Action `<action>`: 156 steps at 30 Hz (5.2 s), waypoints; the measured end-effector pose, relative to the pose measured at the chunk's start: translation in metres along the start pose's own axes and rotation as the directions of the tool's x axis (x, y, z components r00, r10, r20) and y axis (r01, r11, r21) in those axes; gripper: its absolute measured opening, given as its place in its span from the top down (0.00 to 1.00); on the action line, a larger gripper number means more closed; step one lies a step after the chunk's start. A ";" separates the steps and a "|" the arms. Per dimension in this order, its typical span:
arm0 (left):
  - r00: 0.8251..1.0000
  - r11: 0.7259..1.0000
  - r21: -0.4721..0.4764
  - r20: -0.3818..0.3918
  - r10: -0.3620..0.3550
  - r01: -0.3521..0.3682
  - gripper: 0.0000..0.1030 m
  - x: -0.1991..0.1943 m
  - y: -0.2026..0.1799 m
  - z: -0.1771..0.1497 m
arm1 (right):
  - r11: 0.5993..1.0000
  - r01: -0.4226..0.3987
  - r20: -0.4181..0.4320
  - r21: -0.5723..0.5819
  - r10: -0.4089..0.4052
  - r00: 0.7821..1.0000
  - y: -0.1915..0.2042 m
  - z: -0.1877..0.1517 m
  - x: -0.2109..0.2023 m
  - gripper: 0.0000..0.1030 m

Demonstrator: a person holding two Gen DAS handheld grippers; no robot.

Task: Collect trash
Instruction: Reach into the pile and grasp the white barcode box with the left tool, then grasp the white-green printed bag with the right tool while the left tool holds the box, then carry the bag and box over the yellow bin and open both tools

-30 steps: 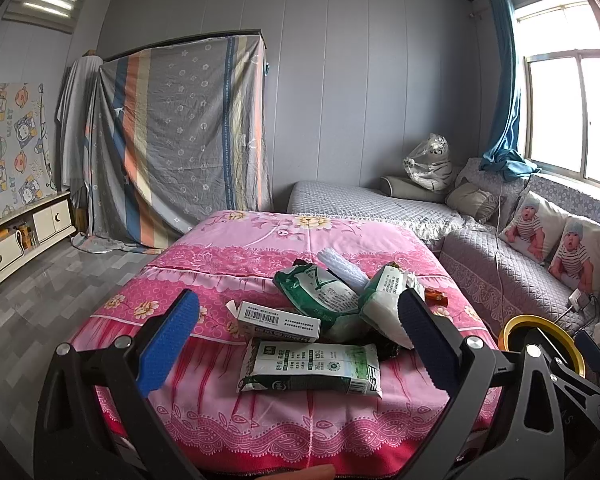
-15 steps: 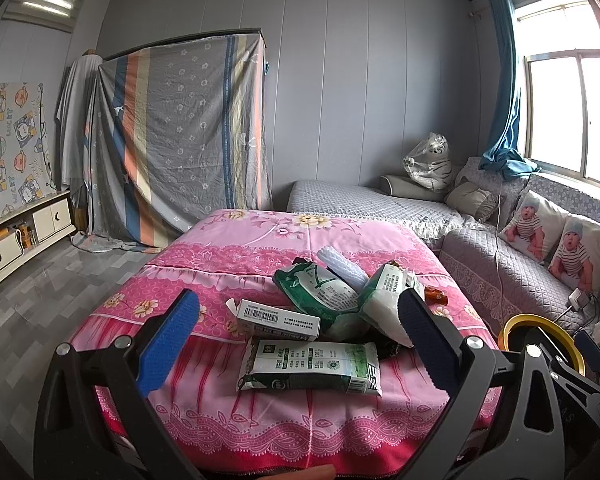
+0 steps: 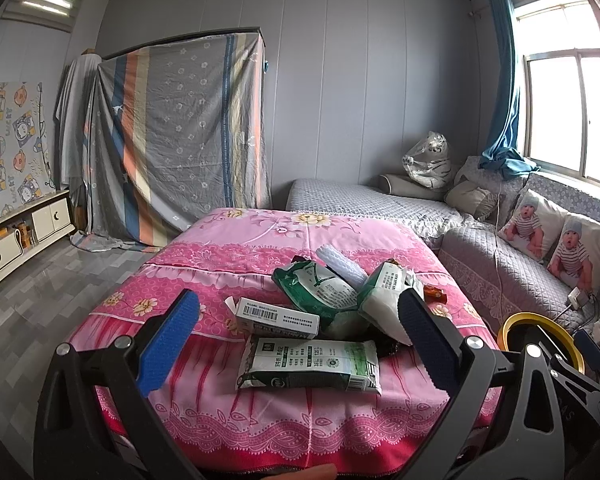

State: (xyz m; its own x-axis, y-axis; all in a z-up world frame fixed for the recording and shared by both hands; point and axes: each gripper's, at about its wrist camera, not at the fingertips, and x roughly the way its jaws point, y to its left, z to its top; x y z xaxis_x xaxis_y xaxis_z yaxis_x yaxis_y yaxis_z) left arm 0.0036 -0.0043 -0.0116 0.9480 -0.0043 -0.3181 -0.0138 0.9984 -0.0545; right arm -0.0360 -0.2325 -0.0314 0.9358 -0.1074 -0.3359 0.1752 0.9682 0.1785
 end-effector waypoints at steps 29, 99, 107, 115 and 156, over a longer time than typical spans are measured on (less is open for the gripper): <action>0.844 0.851 -0.020 0.144 -0.517 0.525 0.08 0.029 0.060 -0.003 | 0.974 -0.186 -0.129 0.127 0.202 0.971 -0.030 0.021 0.031 0.07; 0.684 0.671 0.132 -0.115 -0.721 0.729 0.79 0.170 0.126 0.005 | 0.958 -0.261 -0.583 0.116 0.278 0.764 0.048 0.041 0.223 0.07; 0.704 0.698 0.097 -0.063 -0.707 0.710 0.79 0.152 0.136 0.006 | 0.963 -0.184 -0.723 0.198 0.270 0.636 0.055 0.053 0.281 0.07; 0.687 0.680 0.098 -0.070 -0.724 0.727 0.79 0.151 0.126 0.002 | 0.968 -0.161 -0.783 0.194 0.252 0.570 0.076 0.036 0.313 0.07; 0.742 0.733 0.131 -0.027 -0.670 0.667 0.79 0.113 0.045 0.040 | 0.783 -0.472 -0.437 0.405 0.619 0.653 -0.041 0.091 0.174 0.63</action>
State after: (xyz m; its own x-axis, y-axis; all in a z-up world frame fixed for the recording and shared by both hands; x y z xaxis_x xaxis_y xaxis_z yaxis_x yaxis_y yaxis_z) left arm 0.1230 0.0427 -0.0119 0.7036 -0.6740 -0.2252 0.6644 0.7363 -0.1282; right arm 0.1478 -0.3119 -0.0127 0.5854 0.6280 -0.5127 -0.1802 0.7174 0.6730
